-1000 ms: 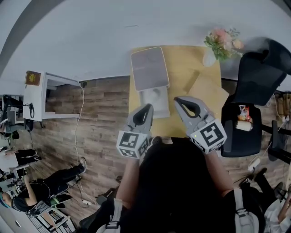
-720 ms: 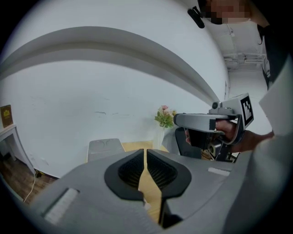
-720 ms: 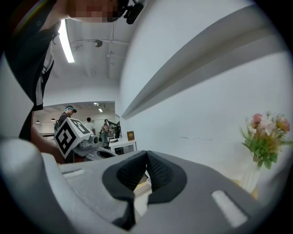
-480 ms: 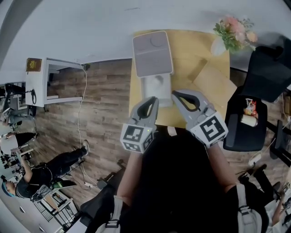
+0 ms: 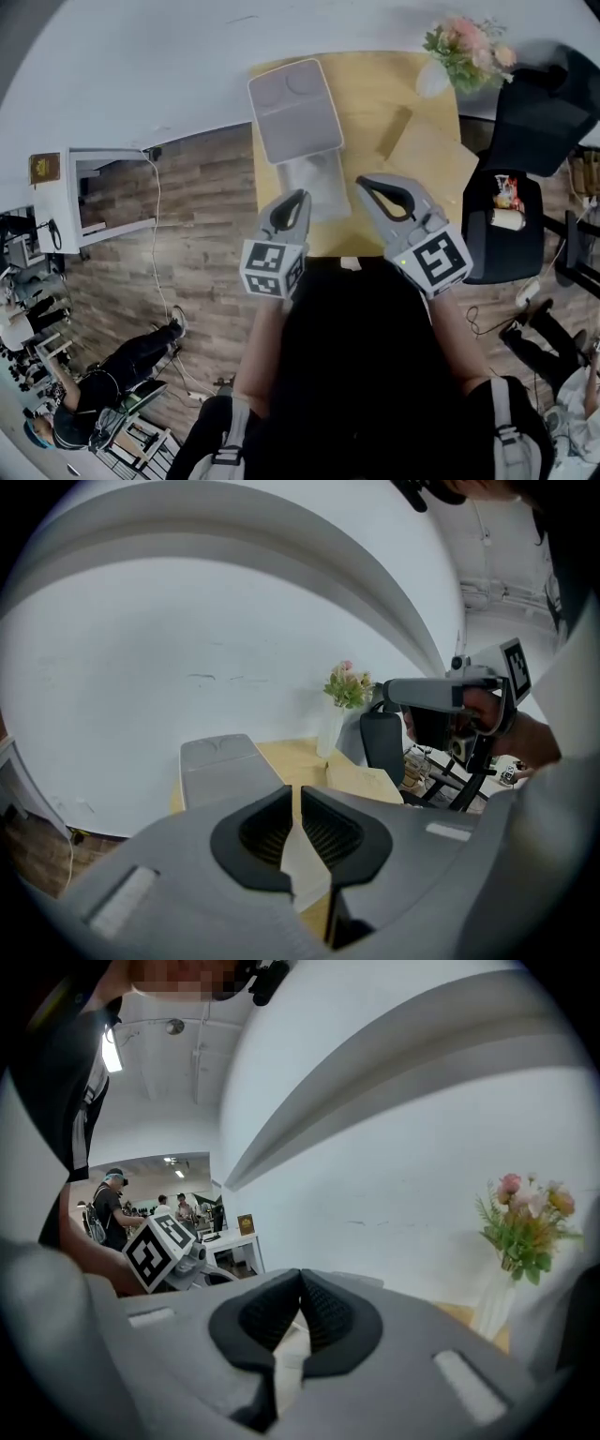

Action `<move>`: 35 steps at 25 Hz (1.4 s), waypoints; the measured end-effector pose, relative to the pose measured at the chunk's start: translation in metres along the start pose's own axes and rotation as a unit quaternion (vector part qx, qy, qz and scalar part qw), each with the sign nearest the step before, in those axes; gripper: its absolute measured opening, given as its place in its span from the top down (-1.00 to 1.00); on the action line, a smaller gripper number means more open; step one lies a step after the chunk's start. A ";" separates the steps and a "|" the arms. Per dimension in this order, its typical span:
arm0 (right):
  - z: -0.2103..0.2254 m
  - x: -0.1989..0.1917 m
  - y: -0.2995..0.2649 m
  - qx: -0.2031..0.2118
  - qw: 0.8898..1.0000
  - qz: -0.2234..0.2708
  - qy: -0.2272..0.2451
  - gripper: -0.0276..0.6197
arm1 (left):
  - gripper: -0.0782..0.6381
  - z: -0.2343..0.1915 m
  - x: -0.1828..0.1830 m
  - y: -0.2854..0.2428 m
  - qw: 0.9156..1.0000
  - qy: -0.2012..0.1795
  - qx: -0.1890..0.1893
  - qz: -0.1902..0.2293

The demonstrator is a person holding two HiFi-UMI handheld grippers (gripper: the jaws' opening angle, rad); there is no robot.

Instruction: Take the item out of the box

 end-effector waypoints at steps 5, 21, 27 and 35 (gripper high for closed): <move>-0.010 -0.007 -0.016 -0.025 0.999 -0.021 0.000 0.91 | 0.73 -0.022 -0.013 -0.016 0.999 -0.013 -0.029 -0.018; -0.026 -0.026 -0.040 -0.089 0.993 -0.070 -0.018 0.91 | 0.42 -0.059 -0.056 -0.066 0.992 -0.024 -0.089 -0.082; -0.032 -0.031 -0.052 -0.102 0.991 -0.076 -0.035 0.91 | 0.33 -0.069 -0.074 -0.082 0.988 -0.037 -0.098 -0.112; -0.025 -0.045 -0.051 -0.128 0.986 -0.081 -0.069 0.91 | 0.22 -0.075 -0.089 -0.107 0.982 -0.058 -0.102 -0.150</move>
Point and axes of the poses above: the fingertips, and each gripper's own axes: y backward along the fingers, z to its right, x out of its top, the point moved 4 cm from there along y, backward along the fingers, and after that the axes turned 1 degree about -z, right-handed, at the moved point
